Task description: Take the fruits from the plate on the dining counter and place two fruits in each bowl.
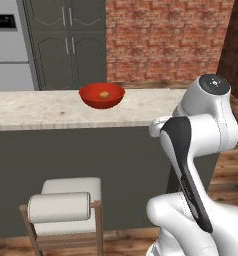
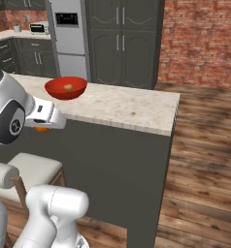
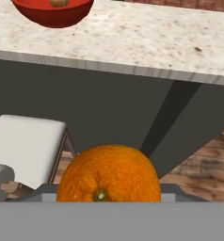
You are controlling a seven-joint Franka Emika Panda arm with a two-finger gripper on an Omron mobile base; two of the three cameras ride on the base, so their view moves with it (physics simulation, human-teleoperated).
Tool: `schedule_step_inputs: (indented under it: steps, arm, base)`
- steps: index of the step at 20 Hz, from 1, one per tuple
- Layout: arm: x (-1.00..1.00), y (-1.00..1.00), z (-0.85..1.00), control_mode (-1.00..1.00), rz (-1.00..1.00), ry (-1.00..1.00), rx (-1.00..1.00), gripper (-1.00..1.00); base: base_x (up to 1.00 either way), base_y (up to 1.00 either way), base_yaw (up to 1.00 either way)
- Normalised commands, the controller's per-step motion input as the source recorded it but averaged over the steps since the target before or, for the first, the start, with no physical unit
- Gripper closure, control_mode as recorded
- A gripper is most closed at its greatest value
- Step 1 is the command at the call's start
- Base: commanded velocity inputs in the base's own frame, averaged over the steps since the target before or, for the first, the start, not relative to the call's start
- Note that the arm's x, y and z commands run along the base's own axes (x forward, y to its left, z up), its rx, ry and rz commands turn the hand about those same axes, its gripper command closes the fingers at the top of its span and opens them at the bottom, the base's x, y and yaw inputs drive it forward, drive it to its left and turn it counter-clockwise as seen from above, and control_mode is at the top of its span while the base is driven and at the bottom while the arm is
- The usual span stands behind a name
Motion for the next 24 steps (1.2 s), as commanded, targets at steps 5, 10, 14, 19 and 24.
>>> schedule_step_inputs:
  steps: [5, 10, 14, 19, 24]
  arm:
    - [0.0, 0.0, 0.0, 1.0, 0.0, 0.0, 0.0, 1.0]
    - [0.0, 0.0, 0.18, -1.0, 0.0, -0.01, -0.02, 1.0]
    - [-0.08, 0.0, 0.43, -1.0, 0.09, -0.02, -0.1, 1.0]
    - [-0.32, 0.0, 0.85, -1.0, 0.11, -0.28, 0.0, 1.0]
    - [0.45, 0.05, 0.45, -1.0, 0.09, -0.2, 0.14, 1.0]
  base:
    - [0.0, 0.0, 0.0]
    - [0.0, 0.0, 0.0]
    - [0.0, 0.0, 0.0]
    - [0.0, 0.0, 0.0]
    - [0.0, 0.0, 0.0]
